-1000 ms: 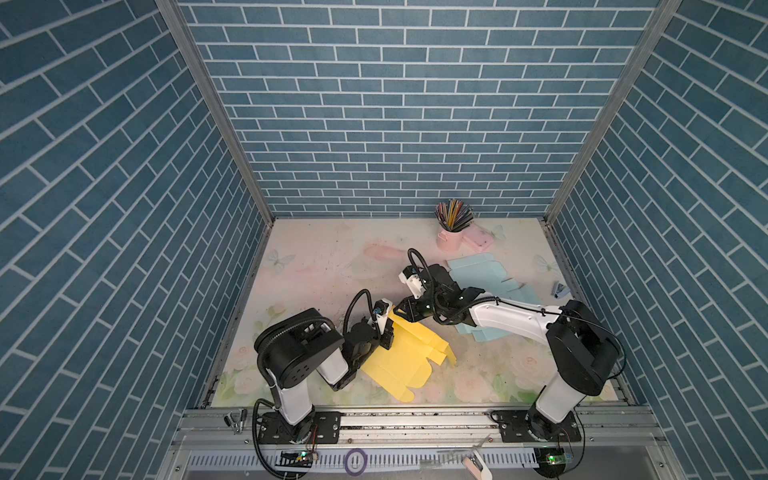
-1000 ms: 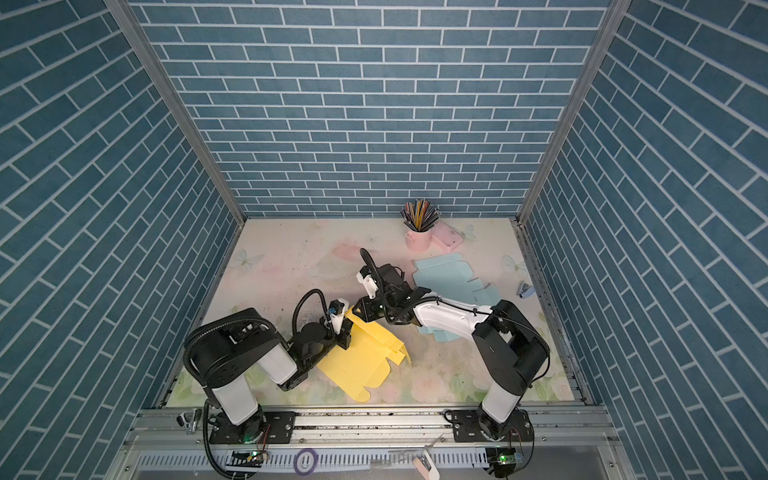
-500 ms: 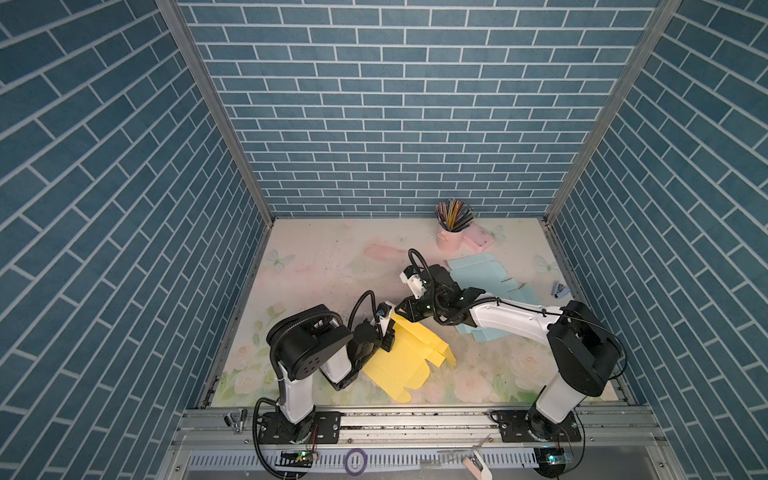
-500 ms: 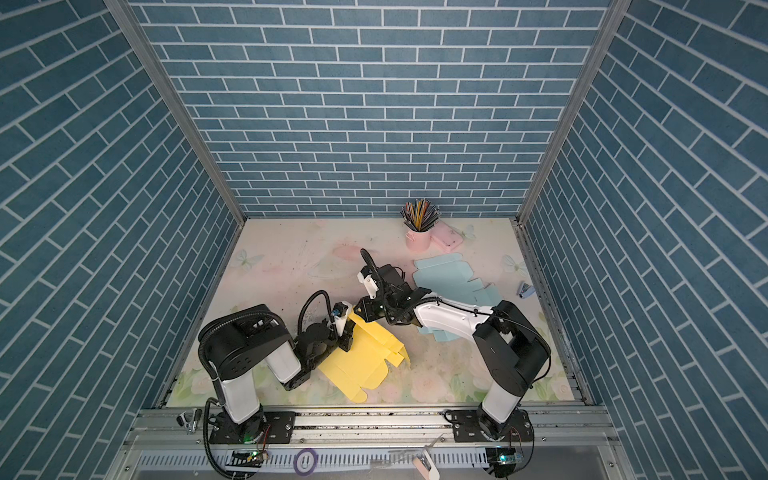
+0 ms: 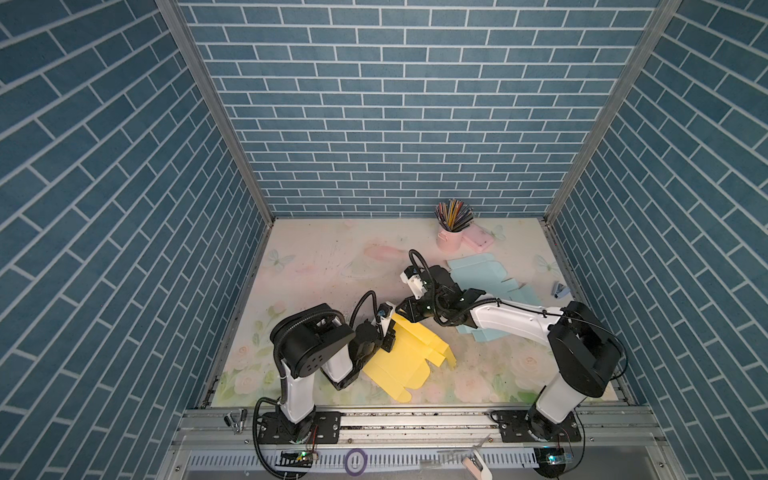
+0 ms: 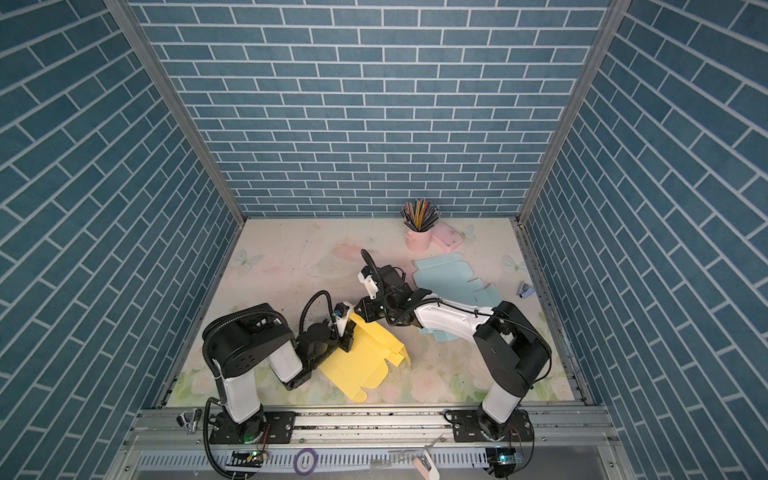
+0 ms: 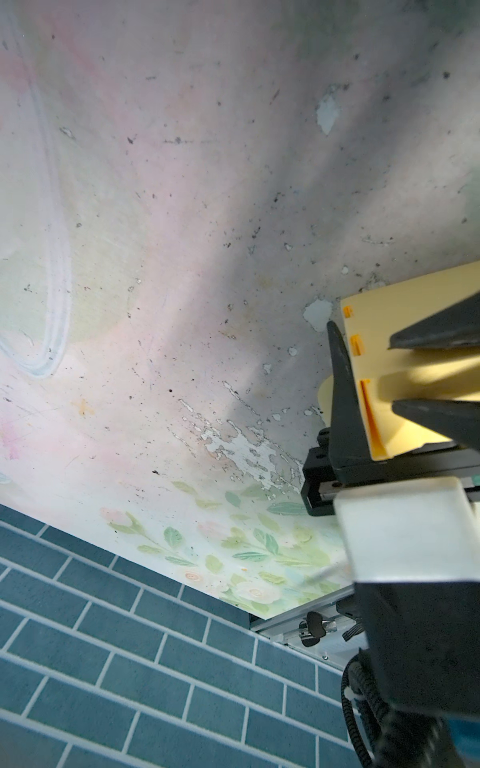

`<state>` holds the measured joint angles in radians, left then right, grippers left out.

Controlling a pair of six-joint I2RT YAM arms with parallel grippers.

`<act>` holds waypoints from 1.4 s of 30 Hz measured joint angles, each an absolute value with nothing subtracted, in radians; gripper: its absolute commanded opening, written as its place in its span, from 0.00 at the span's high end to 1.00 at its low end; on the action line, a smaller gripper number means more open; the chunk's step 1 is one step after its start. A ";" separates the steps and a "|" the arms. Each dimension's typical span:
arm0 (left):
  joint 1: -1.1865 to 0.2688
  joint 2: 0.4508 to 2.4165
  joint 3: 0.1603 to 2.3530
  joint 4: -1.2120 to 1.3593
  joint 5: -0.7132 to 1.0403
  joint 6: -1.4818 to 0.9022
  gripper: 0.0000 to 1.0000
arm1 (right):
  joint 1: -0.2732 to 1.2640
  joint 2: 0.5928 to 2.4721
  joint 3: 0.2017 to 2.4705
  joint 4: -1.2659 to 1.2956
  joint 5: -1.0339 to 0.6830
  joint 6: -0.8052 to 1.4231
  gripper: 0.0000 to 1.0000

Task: Fold the paper box

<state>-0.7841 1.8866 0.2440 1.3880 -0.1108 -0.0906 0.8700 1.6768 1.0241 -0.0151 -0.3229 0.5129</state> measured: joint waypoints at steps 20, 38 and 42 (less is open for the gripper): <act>-0.791 1.765 0.194 1.354 -0.087 -0.102 1.00 | 0.893 1.640 1.030 -0.080 -0.260 0.497 0.73; -0.791 1.169 0.476 0.377 -0.226 -0.303 1.00 | 0.916 0.841 0.867 -0.518 0.101 0.484 0.82; -0.791 1.174 0.495 0.235 -0.248 -0.345 1.00 | 0.928 0.750 0.826 -0.513 0.104 0.483 0.94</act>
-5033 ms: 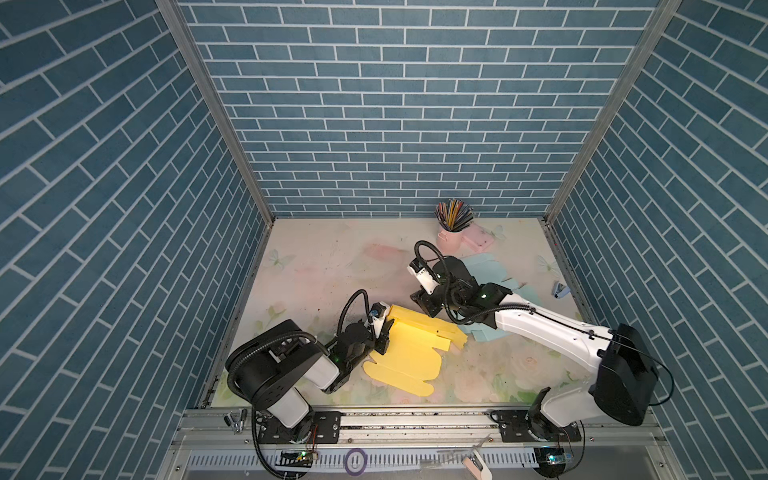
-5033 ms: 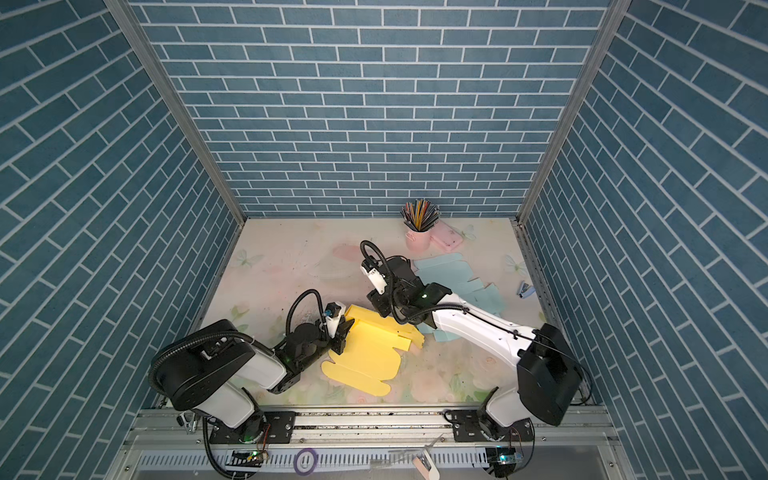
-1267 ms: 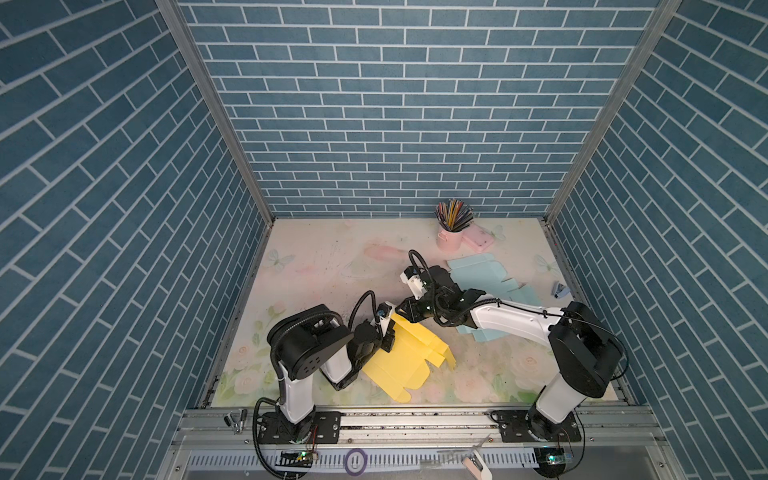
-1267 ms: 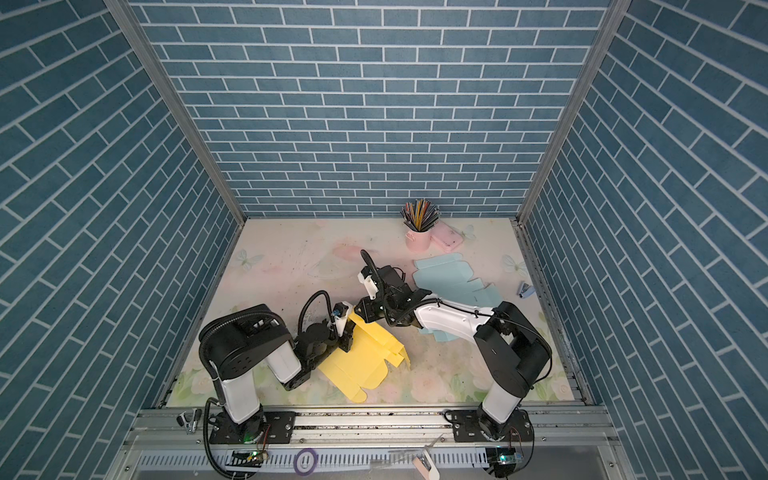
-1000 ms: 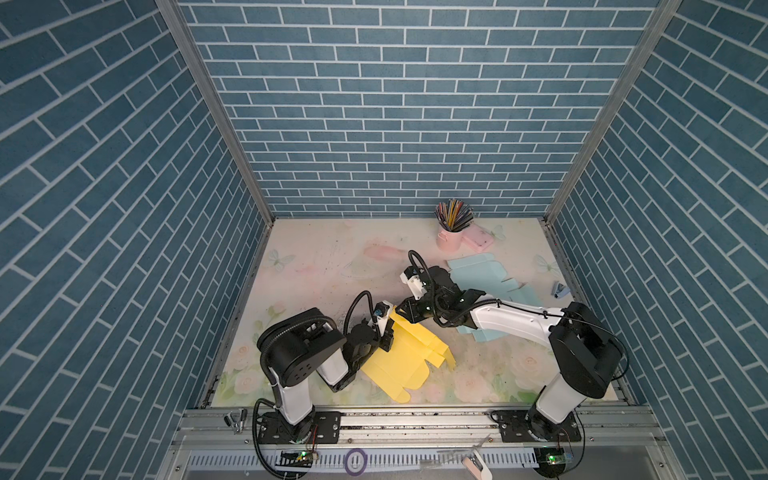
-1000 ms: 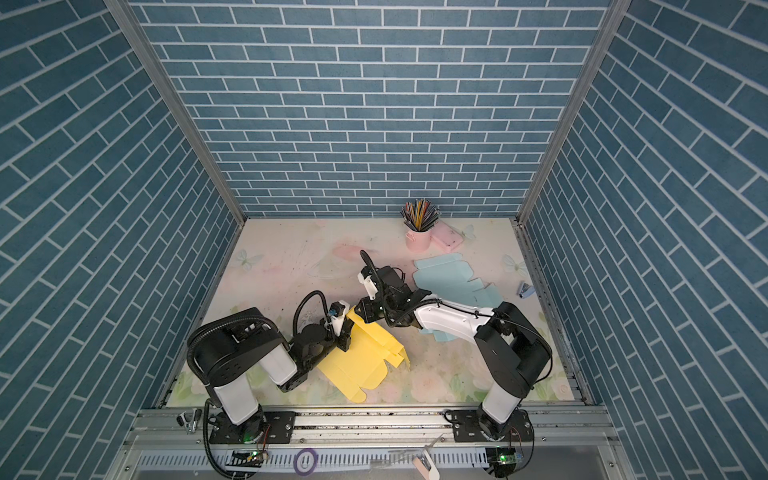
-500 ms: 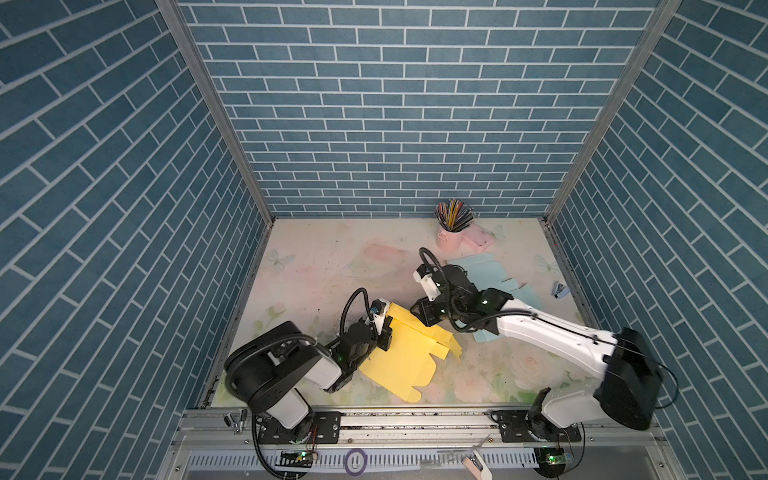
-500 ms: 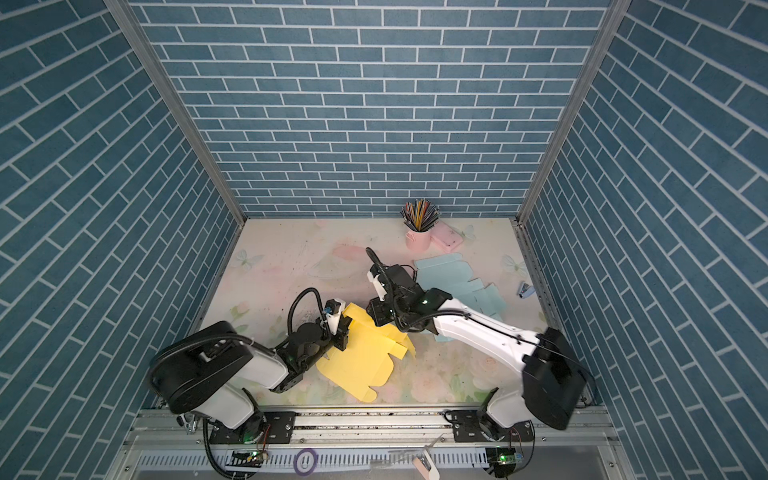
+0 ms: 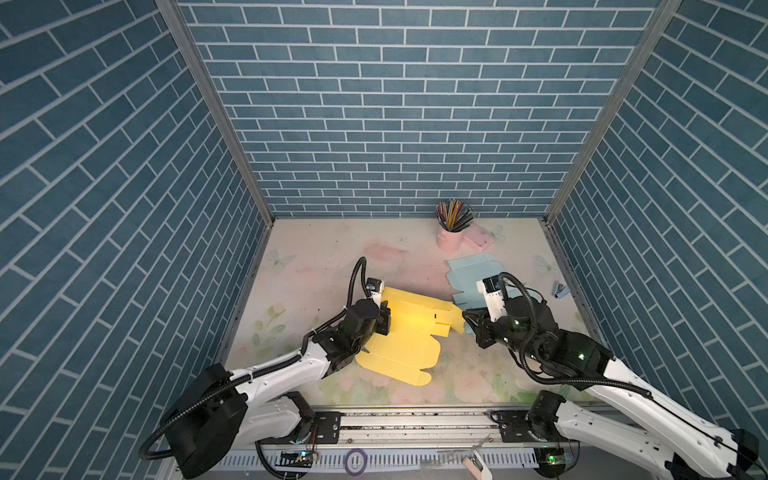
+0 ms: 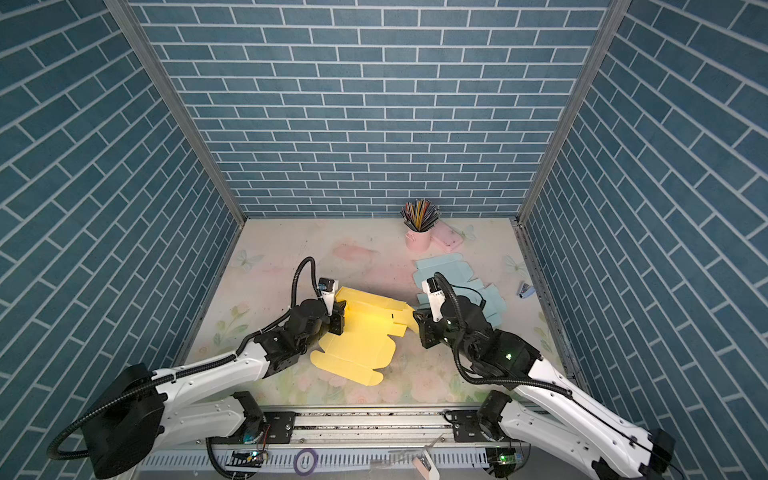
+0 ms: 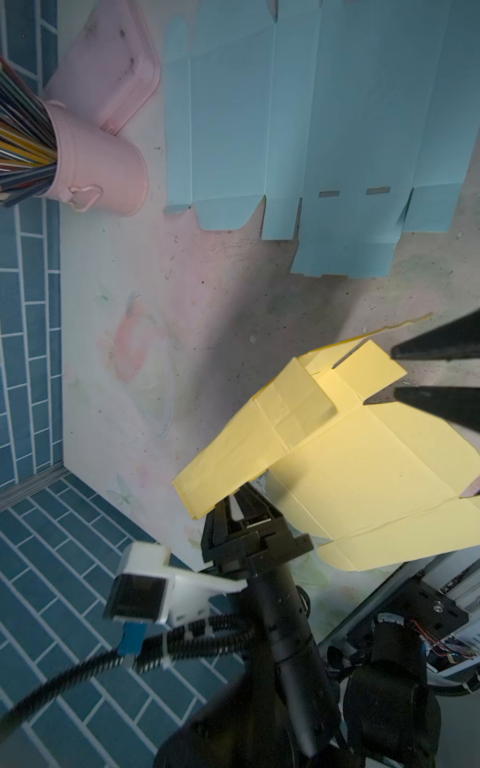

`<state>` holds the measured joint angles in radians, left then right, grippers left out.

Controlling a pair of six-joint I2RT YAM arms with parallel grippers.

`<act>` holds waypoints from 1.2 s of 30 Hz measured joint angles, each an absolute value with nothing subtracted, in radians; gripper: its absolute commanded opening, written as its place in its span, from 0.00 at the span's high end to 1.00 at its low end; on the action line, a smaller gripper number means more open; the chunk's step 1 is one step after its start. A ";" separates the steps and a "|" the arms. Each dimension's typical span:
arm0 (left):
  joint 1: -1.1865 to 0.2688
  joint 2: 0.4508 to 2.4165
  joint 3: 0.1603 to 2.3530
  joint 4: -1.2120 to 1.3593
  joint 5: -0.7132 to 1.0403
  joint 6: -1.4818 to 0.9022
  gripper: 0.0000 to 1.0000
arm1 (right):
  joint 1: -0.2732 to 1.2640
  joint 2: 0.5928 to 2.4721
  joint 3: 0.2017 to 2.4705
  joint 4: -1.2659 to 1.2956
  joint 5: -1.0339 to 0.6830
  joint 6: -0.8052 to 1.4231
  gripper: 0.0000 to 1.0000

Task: Fold the paper box

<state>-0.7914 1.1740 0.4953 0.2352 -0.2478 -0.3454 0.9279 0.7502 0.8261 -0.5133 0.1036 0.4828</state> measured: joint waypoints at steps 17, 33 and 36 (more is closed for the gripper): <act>-0.722 1.186 0.482 0.115 -0.268 -0.416 1.00 | 0.992 1.070 0.919 -0.470 0.074 0.476 1.00; -0.706 1.067 0.427 0.112 -0.239 -0.435 1.00 | 0.968 1.257 1.113 -0.429 0.109 0.475 1.00; -0.706 1.067 0.427 0.109 -0.239 -0.435 1.00 | 0.984 1.281 1.110 -0.456 0.122 0.475 1.00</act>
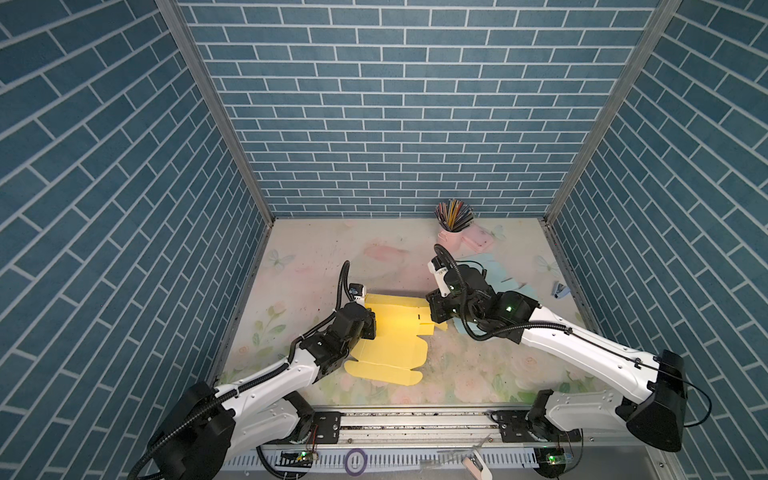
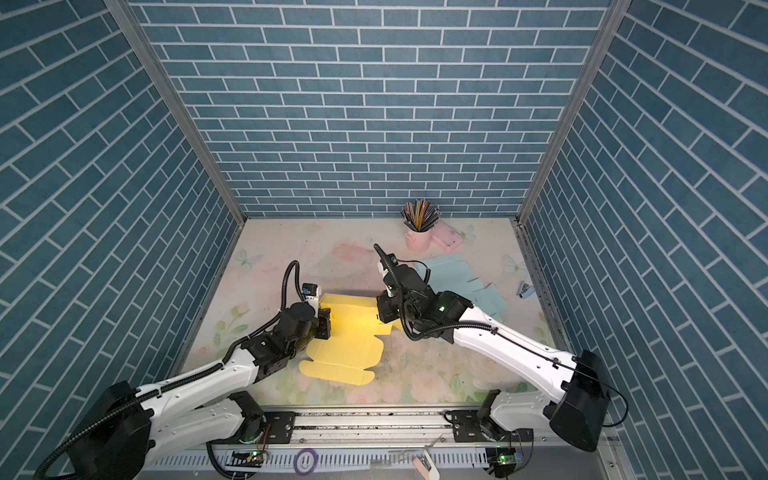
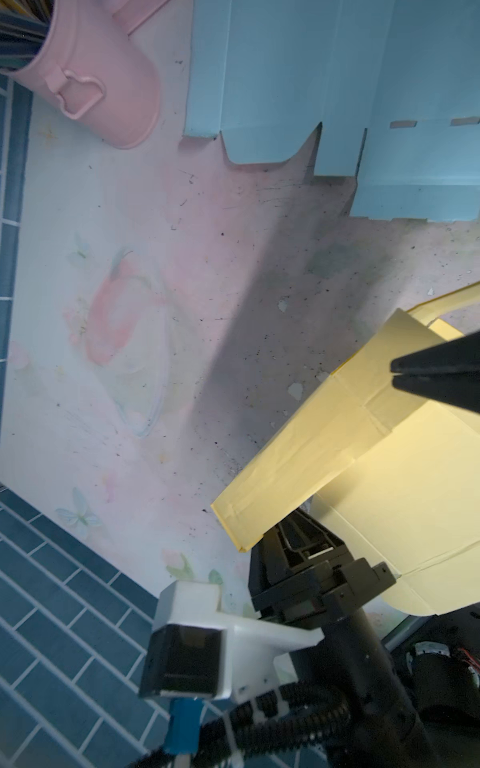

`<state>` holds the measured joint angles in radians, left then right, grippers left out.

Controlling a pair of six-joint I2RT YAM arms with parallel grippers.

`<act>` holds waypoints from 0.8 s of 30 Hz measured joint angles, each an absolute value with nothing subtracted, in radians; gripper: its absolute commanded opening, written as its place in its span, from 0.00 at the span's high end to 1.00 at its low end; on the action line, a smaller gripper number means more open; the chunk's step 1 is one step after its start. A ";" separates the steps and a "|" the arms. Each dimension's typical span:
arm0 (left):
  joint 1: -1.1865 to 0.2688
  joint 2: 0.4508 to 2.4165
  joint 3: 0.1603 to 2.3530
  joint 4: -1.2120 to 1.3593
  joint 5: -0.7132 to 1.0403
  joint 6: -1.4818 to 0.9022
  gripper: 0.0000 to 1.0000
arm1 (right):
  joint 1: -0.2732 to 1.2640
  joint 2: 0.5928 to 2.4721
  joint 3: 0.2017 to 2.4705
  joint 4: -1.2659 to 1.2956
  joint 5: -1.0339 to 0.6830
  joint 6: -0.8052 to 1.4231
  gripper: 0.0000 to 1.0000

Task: Fold the paper box

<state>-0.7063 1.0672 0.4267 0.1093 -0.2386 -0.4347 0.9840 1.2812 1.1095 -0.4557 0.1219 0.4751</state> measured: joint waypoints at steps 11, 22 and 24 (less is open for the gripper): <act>-0.706 1.079 0.427 0.105 -0.239 -0.435 1.00 | 1.039 1.375 1.115 -0.490 0.158 0.477 1.00; -0.705 1.047 0.426 0.104 -0.234 -0.442 1.00 | 1.048 1.388 1.061 -0.444 0.165 0.519 1.00; -0.705 1.035 0.419 0.117 -0.229 -0.442 1.00 | 1.048 1.388 1.051 -0.429 0.155 0.520 1.00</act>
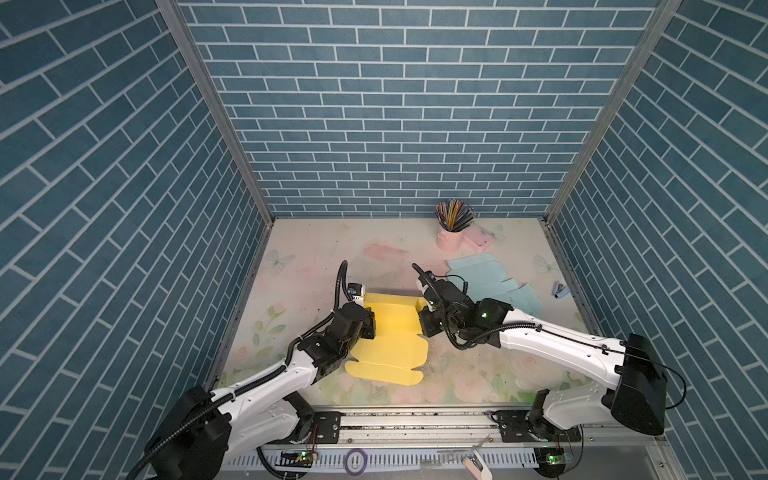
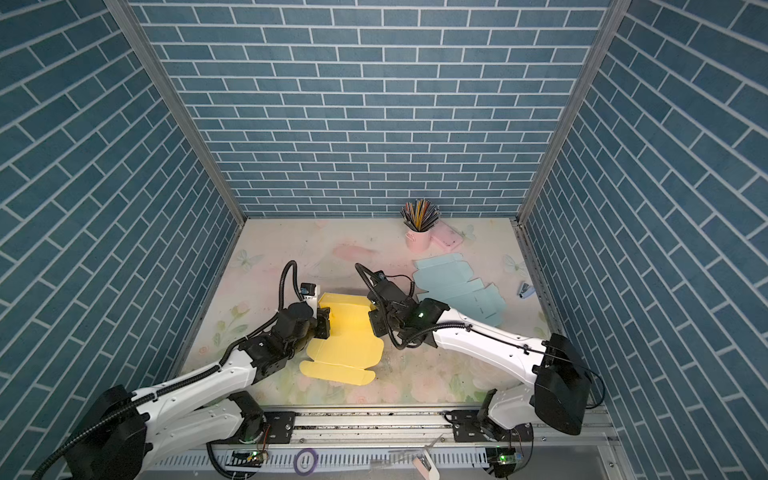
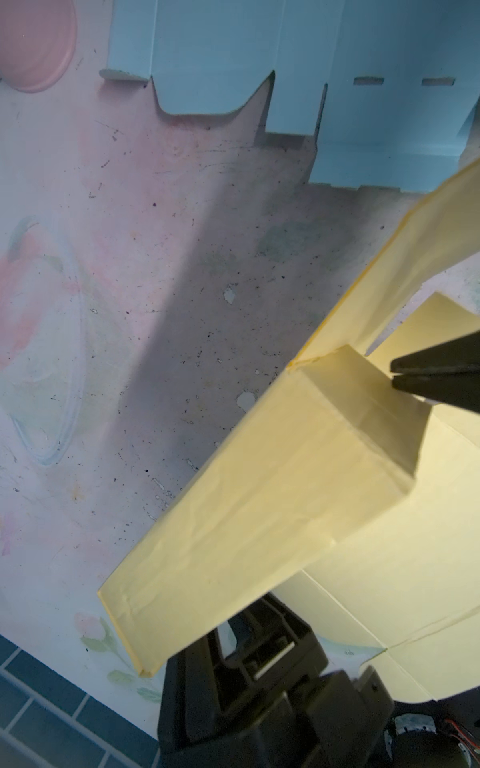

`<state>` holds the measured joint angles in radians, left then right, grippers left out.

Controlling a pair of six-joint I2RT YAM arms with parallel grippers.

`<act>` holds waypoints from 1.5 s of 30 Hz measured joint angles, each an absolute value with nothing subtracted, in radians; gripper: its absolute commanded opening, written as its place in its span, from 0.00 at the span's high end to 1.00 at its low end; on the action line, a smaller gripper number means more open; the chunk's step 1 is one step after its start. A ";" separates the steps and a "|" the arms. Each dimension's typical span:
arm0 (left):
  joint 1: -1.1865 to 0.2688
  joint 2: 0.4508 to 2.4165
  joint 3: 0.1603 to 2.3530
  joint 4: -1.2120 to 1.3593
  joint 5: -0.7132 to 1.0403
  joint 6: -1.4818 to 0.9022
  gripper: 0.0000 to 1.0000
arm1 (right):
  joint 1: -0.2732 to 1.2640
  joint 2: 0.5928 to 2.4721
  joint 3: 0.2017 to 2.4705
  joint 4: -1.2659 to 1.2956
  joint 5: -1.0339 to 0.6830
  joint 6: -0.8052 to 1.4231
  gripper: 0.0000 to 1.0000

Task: Fold the paper box

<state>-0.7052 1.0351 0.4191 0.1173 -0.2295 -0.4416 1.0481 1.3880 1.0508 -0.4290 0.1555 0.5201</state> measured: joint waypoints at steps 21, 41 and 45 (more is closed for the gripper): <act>-0.503 0.831 0.321 0.144 0.025 -0.535 1.00 | 1.048 0.761 0.608 0.008 0.039 0.426 0.30; -0.449 0.763 0.332 0.150 0.209 -0.672 1.00 | 1.031 0.957 0.434 0.523 0.022 0.453 0.46; -0.449 0.762 0.332 0.155 0.224 -0.675 1.00 | 1.021 1.028 0.482 0.551 0.023 0.463 0.47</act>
<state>-0.4492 0.7616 0.3321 0.1551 0.2241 -0.6746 1.0206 1.0283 0.4824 0.5507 0.0231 0.4633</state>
